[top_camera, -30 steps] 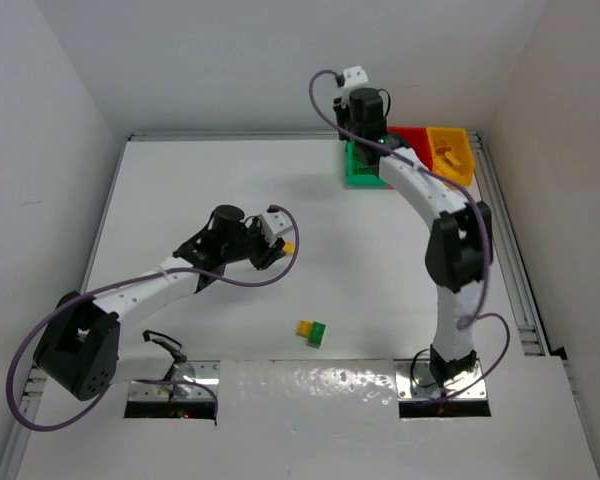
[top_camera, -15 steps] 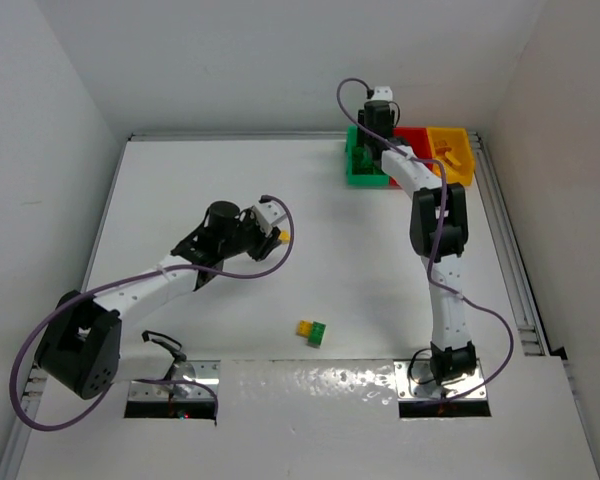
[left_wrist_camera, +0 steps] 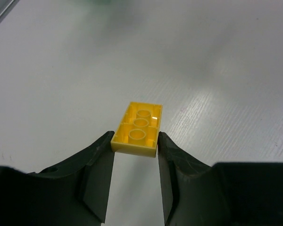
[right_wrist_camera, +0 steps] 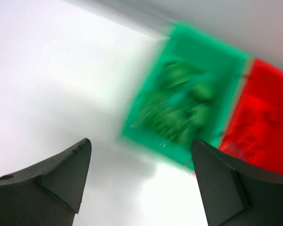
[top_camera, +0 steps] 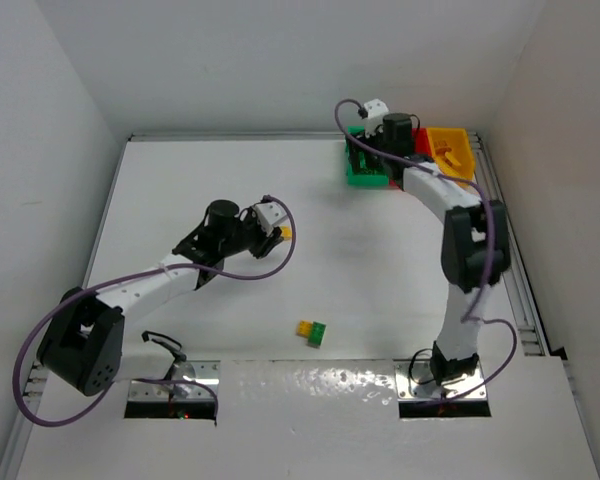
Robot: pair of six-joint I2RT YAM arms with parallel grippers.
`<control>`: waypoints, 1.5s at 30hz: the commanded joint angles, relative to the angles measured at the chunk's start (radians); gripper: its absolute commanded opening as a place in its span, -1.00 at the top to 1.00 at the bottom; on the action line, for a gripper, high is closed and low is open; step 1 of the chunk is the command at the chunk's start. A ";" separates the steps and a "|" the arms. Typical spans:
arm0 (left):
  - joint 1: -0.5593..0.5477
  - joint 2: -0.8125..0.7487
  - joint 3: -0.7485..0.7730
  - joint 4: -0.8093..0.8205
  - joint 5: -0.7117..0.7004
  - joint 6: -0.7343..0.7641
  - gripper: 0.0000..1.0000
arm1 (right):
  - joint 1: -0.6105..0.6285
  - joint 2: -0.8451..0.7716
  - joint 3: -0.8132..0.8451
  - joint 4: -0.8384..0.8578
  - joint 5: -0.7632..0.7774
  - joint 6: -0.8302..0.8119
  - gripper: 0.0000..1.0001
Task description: Sort the legos into containers by color
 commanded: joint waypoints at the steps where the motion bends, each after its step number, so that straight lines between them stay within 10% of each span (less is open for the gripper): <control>1: 0.011 -0.041 0.025 0.050 0.082 0.091 1.00 | 0.017 -0.357 -0.281 -0.036 -0.621 -0.386 -0.69; 7: 0.014 -0.040 0.063 0.035 0.270 0.100 1.00 | 0.213 -0.604 -0.554 -0.258 -0.596 -0.548 -0.63; 12: 0.000 -0.043 0.107 -0.149 0.587 0.293 1.00 | 0.330 -0.735 -0.722 -0.090 -0.597 -0.430 -0.65; 29: -0.054 -0.047 0.117 -0.132 0.604 0.274 1.00 | 0.459 -0.704 -0.711 -0.117 -0.514 -0.440 -0.56; 33: -0.054 -0.051 0.114 -0.132 0.611 0.274 1.00 | 0.458 -0.700 -0.722 -0.058 -0.531 -0.393 -0.09; 37: -0.054 -0.051 0.103 -0.129 0.602 0.265 1.00 | 0.458 -0.670 -0.670 -0.102 -0.510 -0.373 0.80; 42: -0.052 -0.055 0.101 -0.136 0.582 0.262 1.00 | 0.458 -0.666 -0.659 -0.107 -0.485 -0.331 1.00; 43: -0.054 -0.055 0.101 -0.132 0.553 0.239 0.79 | 0.458 -0.670 -0.664 -0.103 -0.478 -0.324 1.00; 44: -0.052 -0.055 0.100 -0.117 0.533 0.217 -0.35 | 0.458 -0.673 -0.670 -0.099 -0.462 -0.302 1.00; 45: -0.052 -0.055 0.100 -0.117 0.512 0.206 -0.99 | 0.458 -0.678 -0.673 -0.096 -0.417 -0.296 1.00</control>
